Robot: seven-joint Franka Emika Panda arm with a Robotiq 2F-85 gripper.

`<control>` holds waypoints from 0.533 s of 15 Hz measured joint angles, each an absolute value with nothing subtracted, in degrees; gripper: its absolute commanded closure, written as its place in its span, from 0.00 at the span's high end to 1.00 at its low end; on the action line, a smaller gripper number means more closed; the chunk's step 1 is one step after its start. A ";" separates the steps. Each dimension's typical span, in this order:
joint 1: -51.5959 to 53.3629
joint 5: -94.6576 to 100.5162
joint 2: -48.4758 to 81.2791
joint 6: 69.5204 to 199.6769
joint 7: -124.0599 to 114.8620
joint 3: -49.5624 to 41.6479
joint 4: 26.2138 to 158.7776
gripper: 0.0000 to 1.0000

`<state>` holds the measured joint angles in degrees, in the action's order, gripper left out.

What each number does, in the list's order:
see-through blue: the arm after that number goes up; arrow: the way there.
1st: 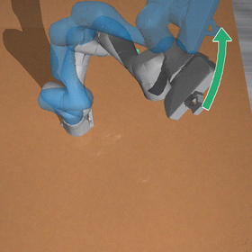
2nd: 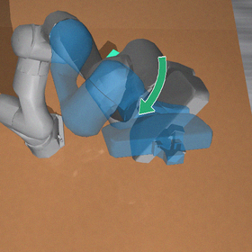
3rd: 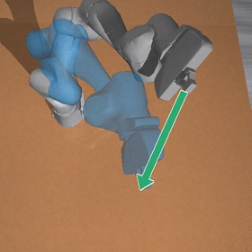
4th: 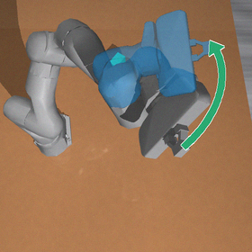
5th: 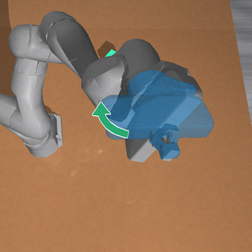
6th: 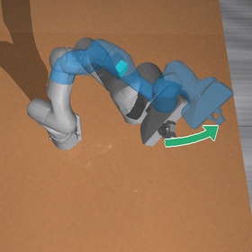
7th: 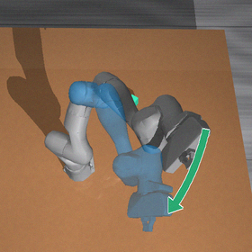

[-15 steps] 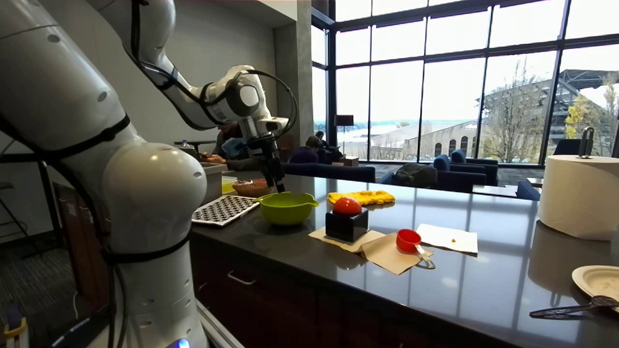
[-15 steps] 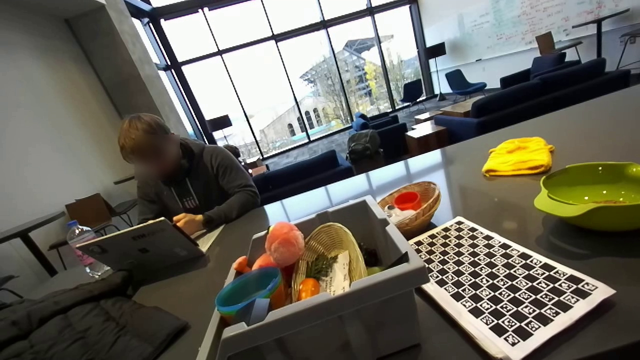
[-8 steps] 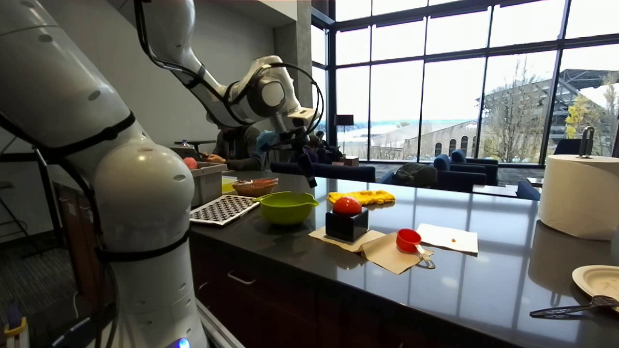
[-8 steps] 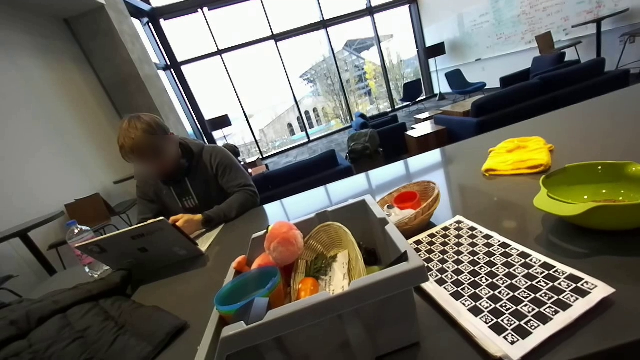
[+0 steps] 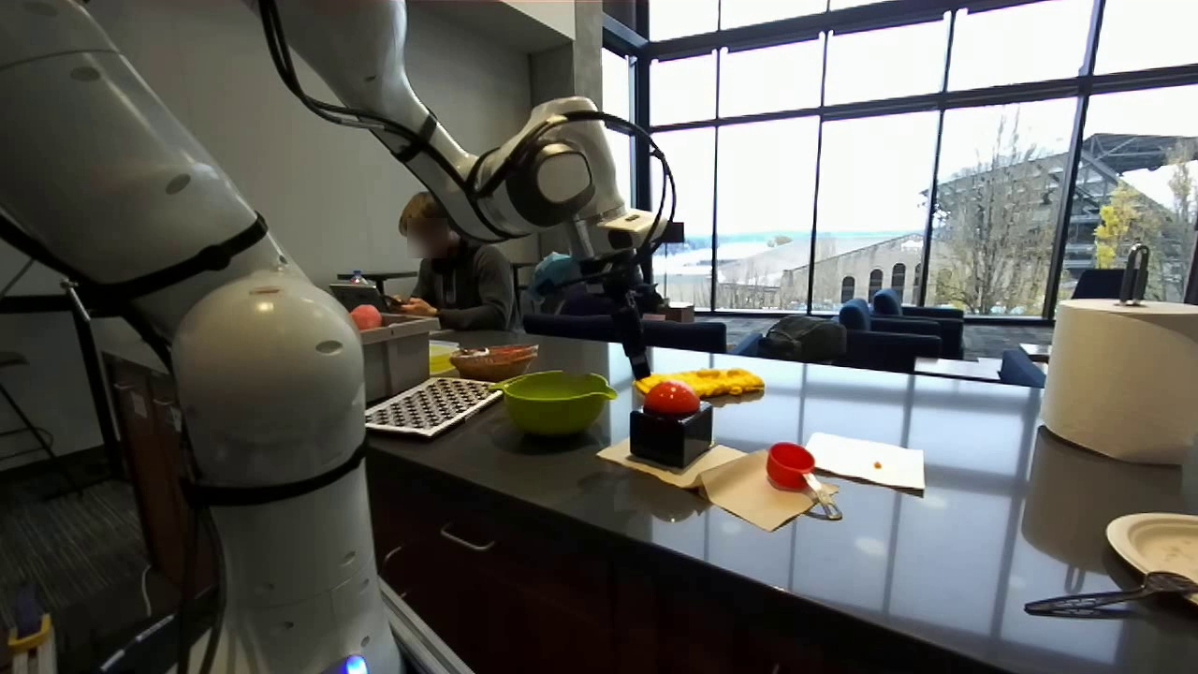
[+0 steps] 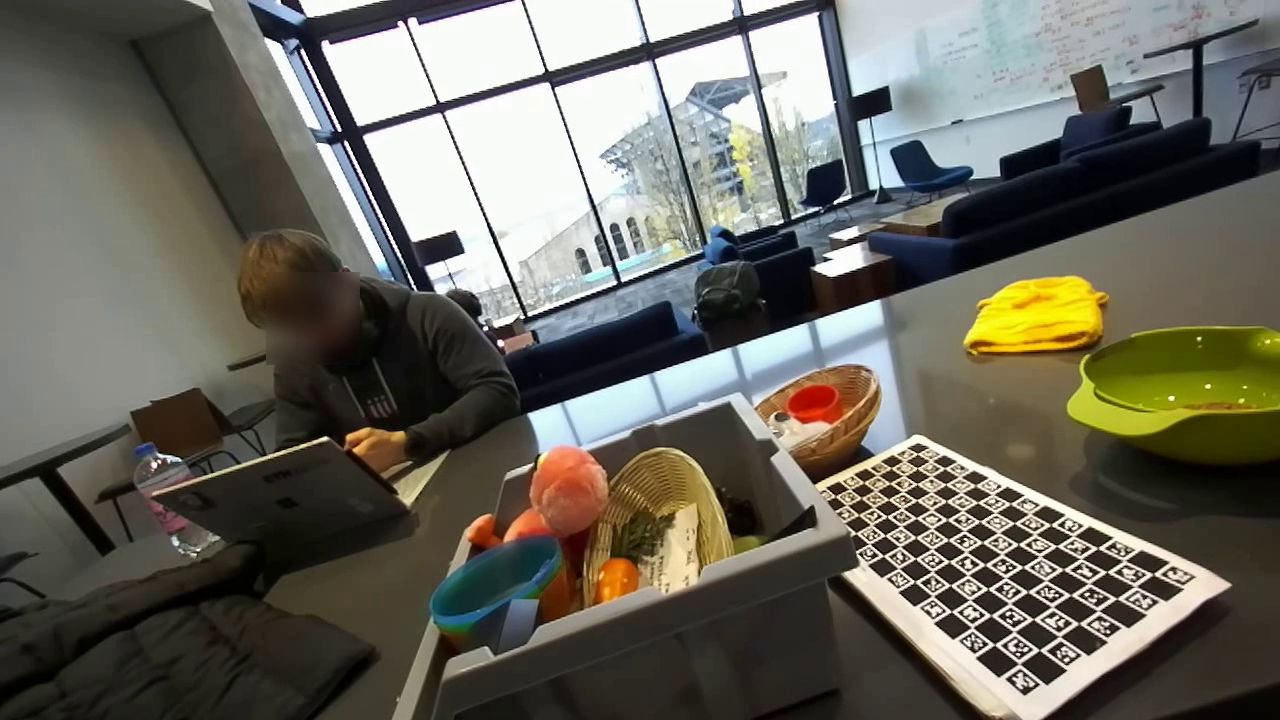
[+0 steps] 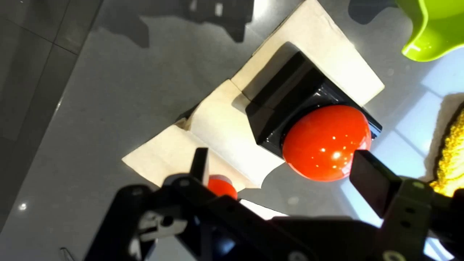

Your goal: Press the orange button.

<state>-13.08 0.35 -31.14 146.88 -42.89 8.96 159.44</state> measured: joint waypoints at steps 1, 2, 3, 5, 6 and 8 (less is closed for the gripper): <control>-13.00 0.35 -31.37 144.93 -41.87 8.67 159.35 1.00; -12.90 0.35 -31.68 142.42 -40.88 8.49 159.18 1.00; -12.77 0.35 -32.07 139.90 -39.96 8.41 159.03 1.00; -12.42 0.35 -33.22 134.66 -38.41 8.34 158.86 1.00; -12.17 0.35 -33.88 132.26 -37.74 8.34 158.76 1.00; -11.73 0.35 -35.12 129.69 -37.26 8.33 158.78 1.00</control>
<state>-11.73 0.35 -35.12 129.69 -37.26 8.33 158.78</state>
